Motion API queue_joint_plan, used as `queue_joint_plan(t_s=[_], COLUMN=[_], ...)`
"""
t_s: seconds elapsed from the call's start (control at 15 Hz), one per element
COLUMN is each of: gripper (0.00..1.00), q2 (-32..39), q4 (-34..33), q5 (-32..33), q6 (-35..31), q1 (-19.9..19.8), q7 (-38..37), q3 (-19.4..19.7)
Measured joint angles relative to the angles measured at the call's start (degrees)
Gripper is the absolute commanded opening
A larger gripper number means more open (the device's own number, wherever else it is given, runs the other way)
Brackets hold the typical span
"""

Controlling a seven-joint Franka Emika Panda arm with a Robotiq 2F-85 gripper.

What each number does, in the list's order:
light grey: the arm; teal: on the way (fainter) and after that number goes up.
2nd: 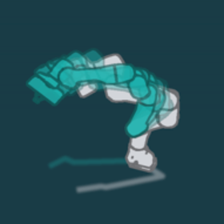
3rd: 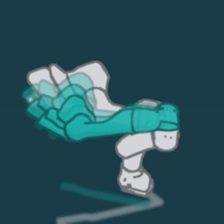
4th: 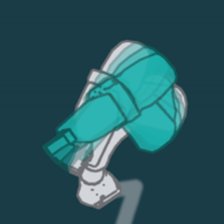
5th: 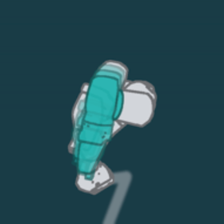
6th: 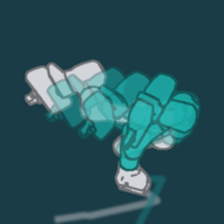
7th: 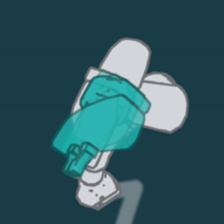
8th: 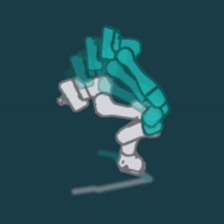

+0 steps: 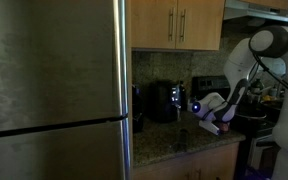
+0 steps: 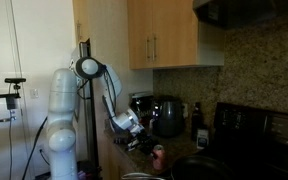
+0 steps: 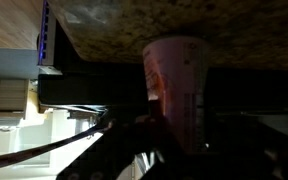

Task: Move the can to the right then back to the left of the counter

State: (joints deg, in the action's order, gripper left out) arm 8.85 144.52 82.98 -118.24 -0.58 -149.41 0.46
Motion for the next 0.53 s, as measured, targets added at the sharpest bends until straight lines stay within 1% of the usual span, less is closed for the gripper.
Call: queue_joint_plan(t_s=[0.07,0.13,0.2,0.27,0.53], gripper=[0.12,0.62,0.63,0.69,0.97], q2=[0.1,0.2,0.4,0.5,0.5], q4=[-0.4,-0.8,-1.2,-1.4,-1.9], q5=[0.0,0.0,-0.1,-0.2,-0.2], q6=[0.2,0.6,1.0,1.2,1.6], q1=[0.0,0.0,0.0,0.0,0.0], q7=[0.0,0.0,0.0,0.0,0.0], q3=[0.0,0.0,0.0,0.0,0.0])
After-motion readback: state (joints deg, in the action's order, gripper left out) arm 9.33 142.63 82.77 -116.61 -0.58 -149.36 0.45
